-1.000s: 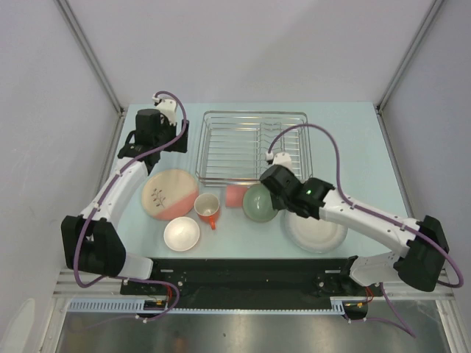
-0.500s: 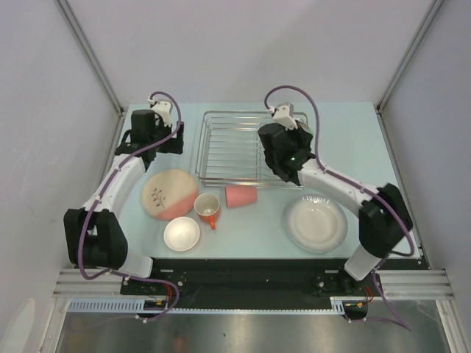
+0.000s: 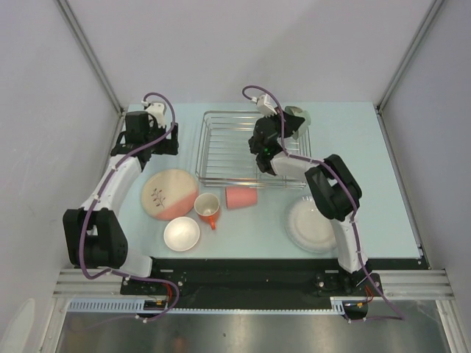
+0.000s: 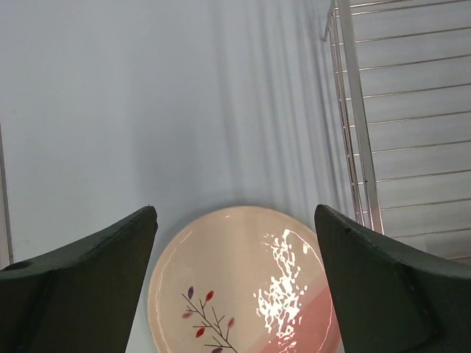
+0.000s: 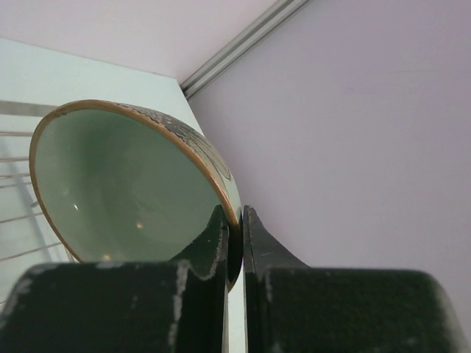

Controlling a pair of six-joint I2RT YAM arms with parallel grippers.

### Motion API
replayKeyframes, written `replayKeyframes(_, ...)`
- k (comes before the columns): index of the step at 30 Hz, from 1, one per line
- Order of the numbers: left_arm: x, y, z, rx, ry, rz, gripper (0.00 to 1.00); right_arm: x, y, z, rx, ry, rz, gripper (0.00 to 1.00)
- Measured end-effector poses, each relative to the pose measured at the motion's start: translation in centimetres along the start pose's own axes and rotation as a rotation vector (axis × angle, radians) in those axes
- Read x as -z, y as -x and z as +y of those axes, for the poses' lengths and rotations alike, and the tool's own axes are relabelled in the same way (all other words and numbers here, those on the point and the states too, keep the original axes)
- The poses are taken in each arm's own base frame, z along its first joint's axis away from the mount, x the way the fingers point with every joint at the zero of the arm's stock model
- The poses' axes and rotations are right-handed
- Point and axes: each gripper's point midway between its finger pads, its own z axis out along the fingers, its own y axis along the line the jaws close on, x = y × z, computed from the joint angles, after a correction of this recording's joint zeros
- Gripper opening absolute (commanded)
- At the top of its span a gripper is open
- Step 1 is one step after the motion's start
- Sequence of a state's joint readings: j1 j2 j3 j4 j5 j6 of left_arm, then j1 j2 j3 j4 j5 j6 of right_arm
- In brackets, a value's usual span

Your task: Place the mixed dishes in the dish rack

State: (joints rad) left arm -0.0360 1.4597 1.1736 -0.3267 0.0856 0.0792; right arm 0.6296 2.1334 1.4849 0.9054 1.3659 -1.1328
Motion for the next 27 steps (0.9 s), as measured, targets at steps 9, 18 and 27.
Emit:
replayKeyframes(9, 0.1, -0.1, 0.5, 0.01, 0.004, 0.001, 0.93, 0.8, -1.1, 4.6, 0.024, 0.088, 0.039, 0.0)
replayKeyframes(18, 0.1, -0.3, 0.5, 0.014, -0.006, 0.007, 0.93, -1.6, -4.0, 7.0, -0.096, 0.259, 0.174, 0.0)
replayKeyframes(27, 0.1, -0.3, 0.5, 0.017, -0.007, 0.011, 0.93, -0.1, -5.1, 7.8, -0.105, 0.289, 0.204, 0.53)
